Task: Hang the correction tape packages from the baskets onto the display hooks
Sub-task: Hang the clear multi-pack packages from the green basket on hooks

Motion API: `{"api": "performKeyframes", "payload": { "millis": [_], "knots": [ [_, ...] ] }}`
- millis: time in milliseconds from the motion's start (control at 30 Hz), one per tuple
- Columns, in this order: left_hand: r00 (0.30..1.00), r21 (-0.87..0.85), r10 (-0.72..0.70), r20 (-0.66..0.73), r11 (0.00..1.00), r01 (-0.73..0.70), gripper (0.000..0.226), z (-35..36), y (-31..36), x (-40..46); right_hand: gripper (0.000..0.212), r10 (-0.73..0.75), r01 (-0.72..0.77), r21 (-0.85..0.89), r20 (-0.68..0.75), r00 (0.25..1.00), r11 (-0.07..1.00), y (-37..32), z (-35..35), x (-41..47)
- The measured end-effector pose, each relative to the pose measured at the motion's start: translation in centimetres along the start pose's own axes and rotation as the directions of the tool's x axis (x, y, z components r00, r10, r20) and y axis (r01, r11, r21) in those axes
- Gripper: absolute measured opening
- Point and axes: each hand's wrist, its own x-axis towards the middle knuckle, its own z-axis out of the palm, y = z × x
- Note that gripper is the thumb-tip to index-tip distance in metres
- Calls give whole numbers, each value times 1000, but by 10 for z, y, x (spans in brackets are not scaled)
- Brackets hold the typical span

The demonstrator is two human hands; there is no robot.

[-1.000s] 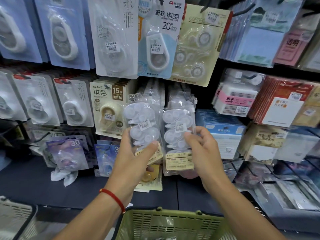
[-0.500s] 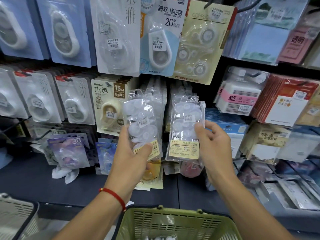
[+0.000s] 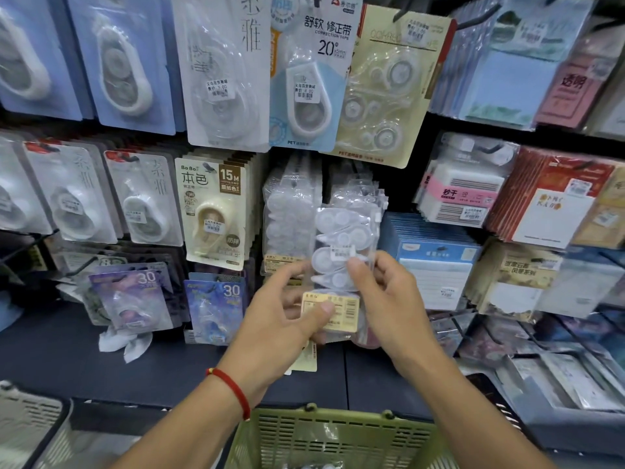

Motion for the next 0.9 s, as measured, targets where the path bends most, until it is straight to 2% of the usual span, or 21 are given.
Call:
{"api": "performKeyframes", "payload": {
  "millis": [33,200,367,567,667,700,733,767,833,900],
  "knots": [
    [1000,-12,-1,-14,1000,1,47,0,-1,1,39,6,-6,7,-36,999,1000,0,-1,1],
    [1000,-66,5,6,998,-5,55,3,1,2,24,34,-23,83,-139,990,996,-2,-8,5],
    [1000,-80,3,-10,997,-3,56,6,1,4,27,29,-16,88,-153,988,996,-6,-9,7],
    [1000,-122,-1,9,993,2,55,8,-3,7,33,-9,9,6,-136,991,1000,-9,-16,9],
    [1000,-101,-10,30,995,13,55,7,-8,10,23,1,-7,-42,-145,989,999,-7,-17,10],
    [1000,-35,-5,25,999,6,54,6,-10,12,19,4,-23,-116,-161,987,993,-5,-17,9],
    [1000,113,23,2,993,-23,53,4,-13,14,27,-16,-32,-240,-193,981,970,-1,-17,8],
    [997,321,78,-28,945,-65,54,1,-16,17,40,-74,-14,-376,-218,973,926,3,-16,7],
    [973,655,225,-56,743,-134,61,-8,-22,20,51,-305,137,-612,-180,935,779,9,-14,3],
    [934,794,357,-3,569,-215,66,-18,-22,25,50,-443,273,-745,-33,896,608,15,-7,3]
  ]
}}
